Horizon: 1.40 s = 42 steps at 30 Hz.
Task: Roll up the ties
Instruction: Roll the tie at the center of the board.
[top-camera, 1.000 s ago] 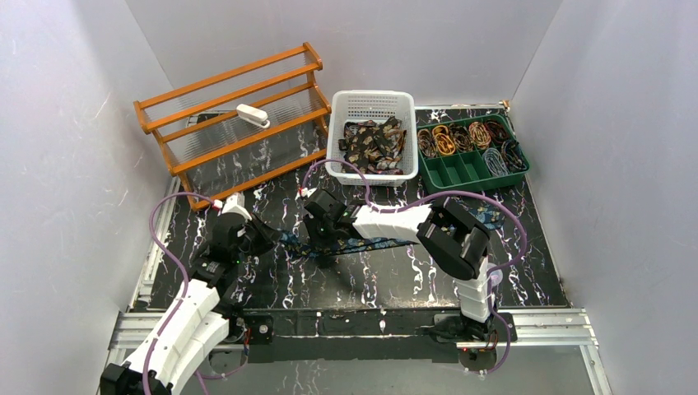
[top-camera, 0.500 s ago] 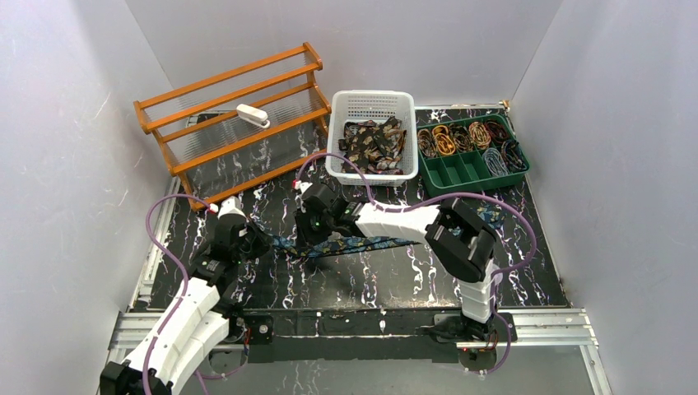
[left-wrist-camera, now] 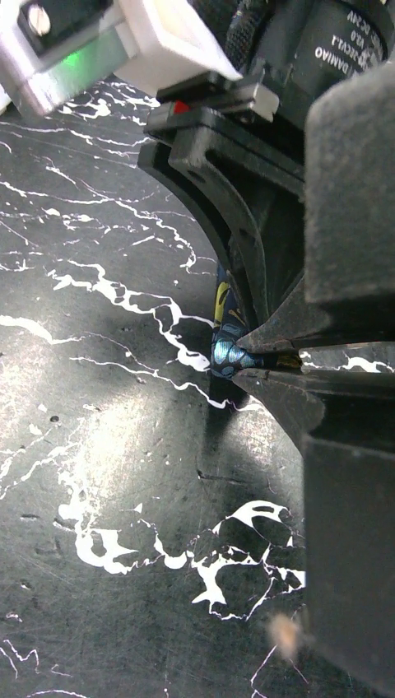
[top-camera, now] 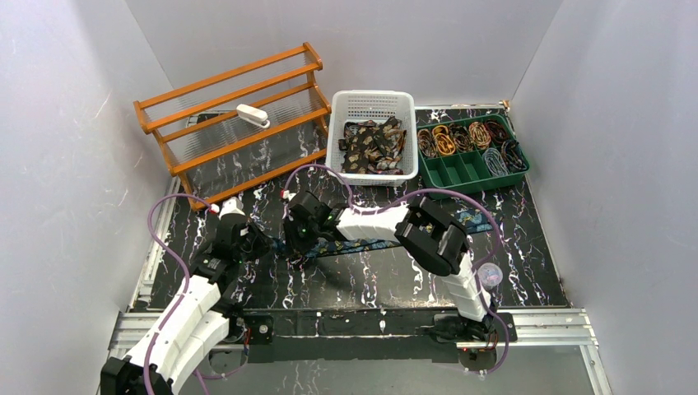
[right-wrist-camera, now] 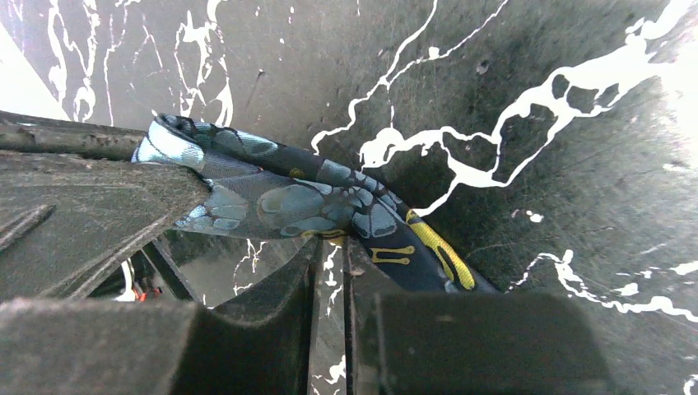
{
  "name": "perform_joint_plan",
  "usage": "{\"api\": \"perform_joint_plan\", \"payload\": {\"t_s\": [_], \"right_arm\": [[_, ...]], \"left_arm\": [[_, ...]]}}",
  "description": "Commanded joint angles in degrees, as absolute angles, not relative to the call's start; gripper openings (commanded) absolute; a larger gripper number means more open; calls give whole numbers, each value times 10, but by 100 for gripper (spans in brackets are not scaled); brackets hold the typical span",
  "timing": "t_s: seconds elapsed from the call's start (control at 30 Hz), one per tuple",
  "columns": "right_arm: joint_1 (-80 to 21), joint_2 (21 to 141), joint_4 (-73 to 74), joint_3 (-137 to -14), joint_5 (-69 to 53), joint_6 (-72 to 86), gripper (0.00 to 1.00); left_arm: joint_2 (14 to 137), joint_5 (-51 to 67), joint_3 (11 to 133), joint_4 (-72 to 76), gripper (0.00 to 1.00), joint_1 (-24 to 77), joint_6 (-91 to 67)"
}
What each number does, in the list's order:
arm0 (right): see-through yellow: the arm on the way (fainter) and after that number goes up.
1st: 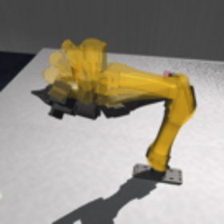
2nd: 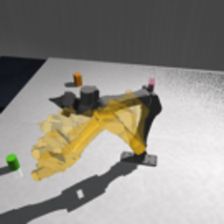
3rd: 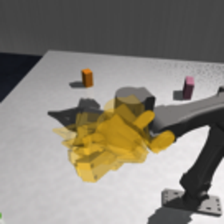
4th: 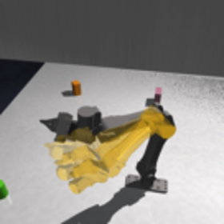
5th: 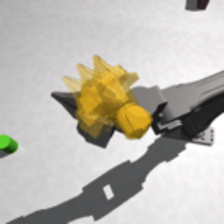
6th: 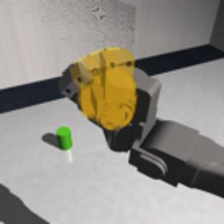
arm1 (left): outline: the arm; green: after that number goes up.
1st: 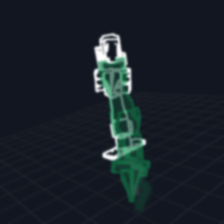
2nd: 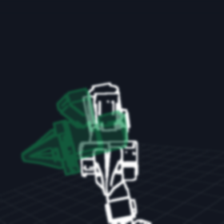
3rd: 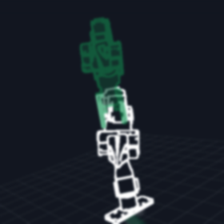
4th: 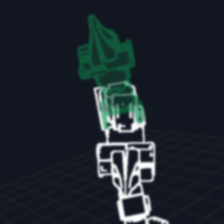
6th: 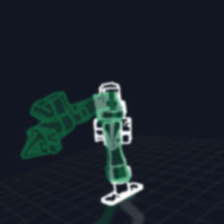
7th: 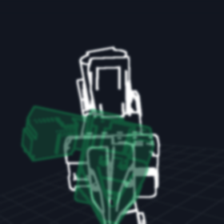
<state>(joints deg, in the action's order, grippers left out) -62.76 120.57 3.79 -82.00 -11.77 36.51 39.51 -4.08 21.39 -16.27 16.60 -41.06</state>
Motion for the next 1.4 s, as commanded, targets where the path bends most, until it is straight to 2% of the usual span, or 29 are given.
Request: {"api": "perform_joint_plan", "payload": {"t_s": [0.0,0.17,0.33,0.57,1.13,1.37], "right_arm": [[-633,1219,52,-843,-100,369,23],[-633,1222,66,-856,-108,363,23],[-632,1164,56,-839,-116,353,23],[-630,1088,64,-794,-36,340,24],[-621,1122,160,-761,62,320,23],[-620,1137,163,-755,50,329,22]], "left_arm": [[409,-45,225,-164,0,169,-399],[417,-29,227,-148,0,181,-385],[414,-48,229,-157,0,186,-385],[419,-60,233,-161,0,194,-380],[441,-88,255,-163,0,240,-364],[456,-97,282,-160,0,266,-366]]}}
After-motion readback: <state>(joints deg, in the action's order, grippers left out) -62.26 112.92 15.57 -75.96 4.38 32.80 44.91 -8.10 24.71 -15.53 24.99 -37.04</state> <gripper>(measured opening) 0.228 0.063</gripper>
